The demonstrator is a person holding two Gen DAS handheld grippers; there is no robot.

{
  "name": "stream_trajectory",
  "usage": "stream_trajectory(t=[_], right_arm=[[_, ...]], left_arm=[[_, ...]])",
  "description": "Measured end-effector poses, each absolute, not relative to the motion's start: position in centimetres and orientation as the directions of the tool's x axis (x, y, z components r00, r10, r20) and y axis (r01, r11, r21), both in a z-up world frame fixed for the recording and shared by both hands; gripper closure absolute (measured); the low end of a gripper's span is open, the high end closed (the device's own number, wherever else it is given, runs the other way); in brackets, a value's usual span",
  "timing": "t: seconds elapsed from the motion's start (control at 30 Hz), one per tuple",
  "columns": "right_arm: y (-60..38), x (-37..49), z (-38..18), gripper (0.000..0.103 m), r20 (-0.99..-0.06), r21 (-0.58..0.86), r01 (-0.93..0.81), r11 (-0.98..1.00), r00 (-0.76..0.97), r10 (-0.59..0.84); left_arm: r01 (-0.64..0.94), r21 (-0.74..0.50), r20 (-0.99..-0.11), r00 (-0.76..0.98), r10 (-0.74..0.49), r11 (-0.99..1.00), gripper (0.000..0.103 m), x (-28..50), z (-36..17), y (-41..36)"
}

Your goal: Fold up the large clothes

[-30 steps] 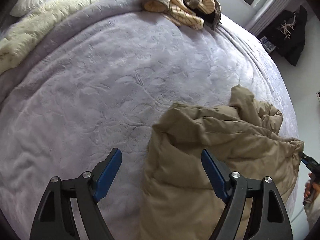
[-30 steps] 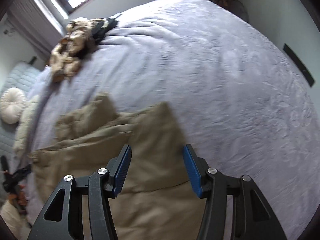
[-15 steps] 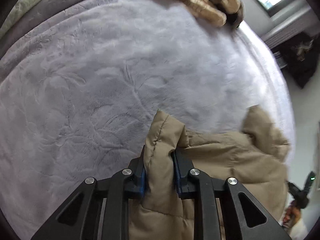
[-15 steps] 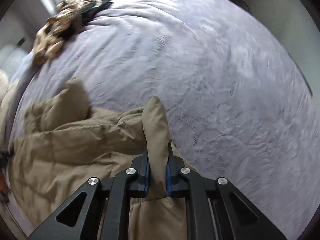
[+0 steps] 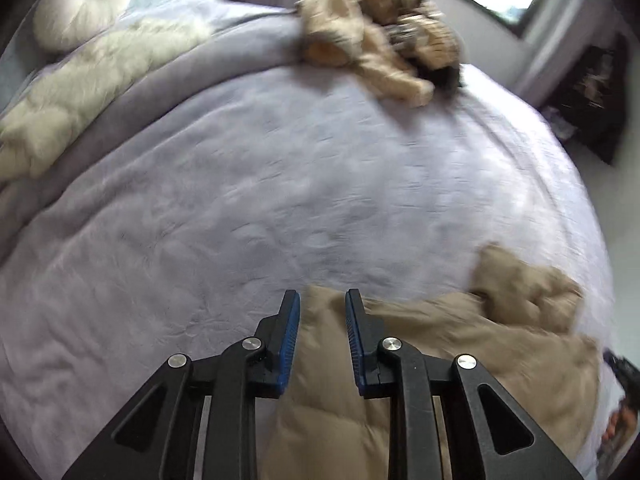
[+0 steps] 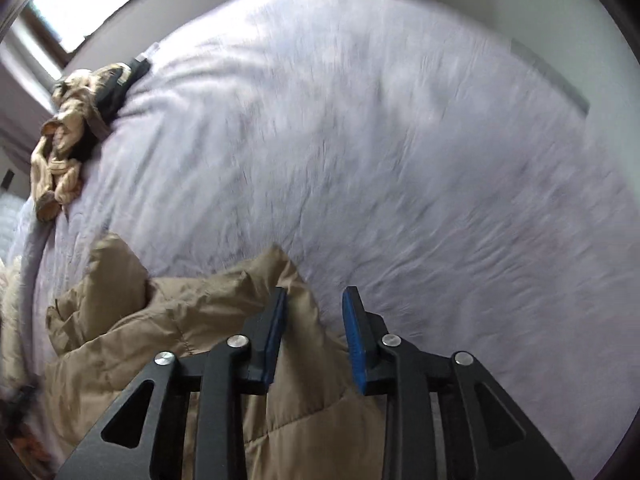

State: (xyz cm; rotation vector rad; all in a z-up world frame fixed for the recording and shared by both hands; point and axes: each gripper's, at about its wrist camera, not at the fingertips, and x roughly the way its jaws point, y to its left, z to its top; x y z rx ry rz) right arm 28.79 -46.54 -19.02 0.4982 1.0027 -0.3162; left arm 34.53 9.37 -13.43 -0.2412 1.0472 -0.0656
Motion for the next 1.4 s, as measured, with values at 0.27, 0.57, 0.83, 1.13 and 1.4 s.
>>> stream_trajectory(t=[0.27,0.57,0.83,1.13,1.4], right_arm=[[-41.5,28.8,-18.6,0.092,-0.864,0.174,0.252,0.952,0.502,0.026],[-44.3,31.4,-25.3,0.097,-0.905,0.228,0.396,0.89,0.423,0.043],[-44.7,31.2,-24.1,0.092,-0.899,0.255,0.411,0.875,0.435,0.058],[-44.1,27.4,-19.0,0.092,-0.865,0.314,0.405,0.859,0.496,0.082],[-41.2,22.5,-16.8,0.054,-0.848,0.392,0.371,0.842,0.501,0.173]], left_arm=[[-0.035,-0.197,-0.904,0.393,-0.168,0.98,0.078,36.2,-19.2,6.0],[-0.105,-0.157,-0.915,0.389,-0.105,0.982,0.078,37.9,-24.1,5.5],[-0.097,-0.114,-0.92,0.386,-0.068,0.989,0.078,37.6,-20.6,6.2],[-0.047,-0.124,-0.903,0.419,-0.094,0.991,0.078,32.2,-14.4,6.4],[-0.032,-0.143,-0.913,0.39,-0.119,0.989,0.077,25.9,-12.8,4.9]])
